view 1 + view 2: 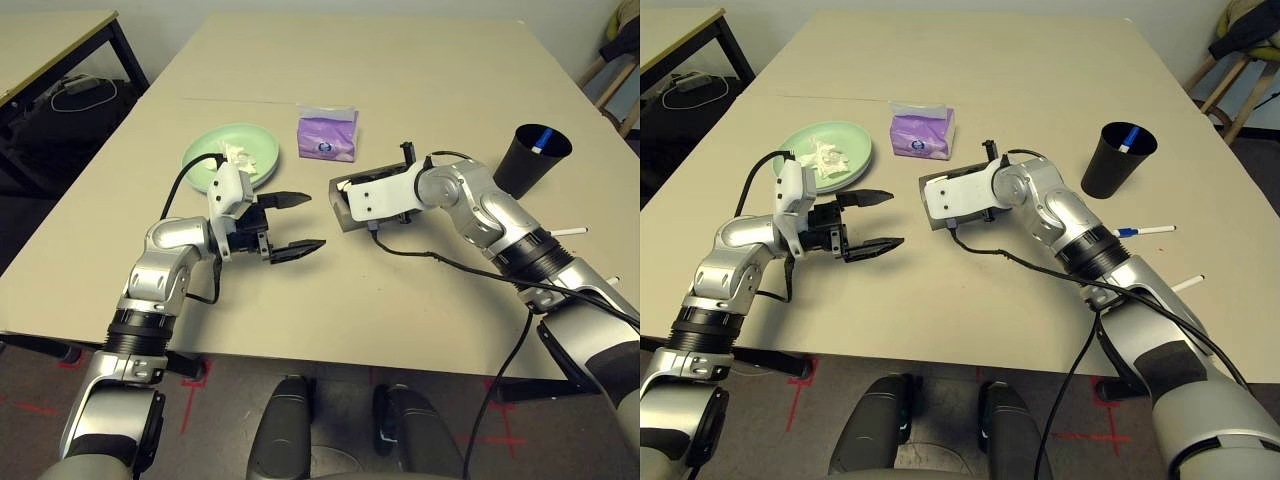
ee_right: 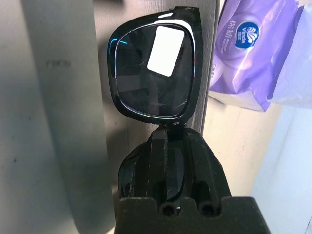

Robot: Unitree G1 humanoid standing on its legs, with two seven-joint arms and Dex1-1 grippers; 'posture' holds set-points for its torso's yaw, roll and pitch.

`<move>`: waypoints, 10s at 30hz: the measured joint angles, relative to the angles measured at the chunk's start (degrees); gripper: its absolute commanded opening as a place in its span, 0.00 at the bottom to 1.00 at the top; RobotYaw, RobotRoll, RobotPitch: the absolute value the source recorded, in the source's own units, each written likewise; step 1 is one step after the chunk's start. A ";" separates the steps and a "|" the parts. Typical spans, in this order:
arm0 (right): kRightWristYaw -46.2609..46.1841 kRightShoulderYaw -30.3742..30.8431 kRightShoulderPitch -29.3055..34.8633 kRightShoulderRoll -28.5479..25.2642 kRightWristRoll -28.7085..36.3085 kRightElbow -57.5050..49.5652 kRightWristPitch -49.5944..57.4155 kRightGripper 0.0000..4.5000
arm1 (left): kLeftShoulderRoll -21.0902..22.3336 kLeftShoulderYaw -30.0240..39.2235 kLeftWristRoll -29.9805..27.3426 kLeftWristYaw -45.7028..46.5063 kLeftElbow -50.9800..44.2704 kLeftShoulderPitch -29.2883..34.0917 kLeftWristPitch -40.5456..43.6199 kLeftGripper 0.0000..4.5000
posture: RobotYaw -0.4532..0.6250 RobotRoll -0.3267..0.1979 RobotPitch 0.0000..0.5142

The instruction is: Organize and tidy the items on the table.

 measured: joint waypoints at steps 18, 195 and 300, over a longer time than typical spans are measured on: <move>-0.12 0.11 -0.60 0.61 -1.62 1.50 -0.87 0.06 | 0.10 0.00 0.00 0.03 -0.03 0.23 0.04 1.00 | 0.67 0.62 0.24; 38.27 -26.37 25.01 -26.03 56.73 -4.40 3.21 1.00 | -10.53 -0.39 5.44 -7.64 10.59 -11.33 4.55 0.99 | 0.52 0.62 0.17; 26.54 -36.44 5.49 -11.35 59.79 12.93 2.57 0.09 | -7.13 -3.02 4.72 3.54 5.51 -7.15 2.61 1.00 | 0.56 0.62 0.17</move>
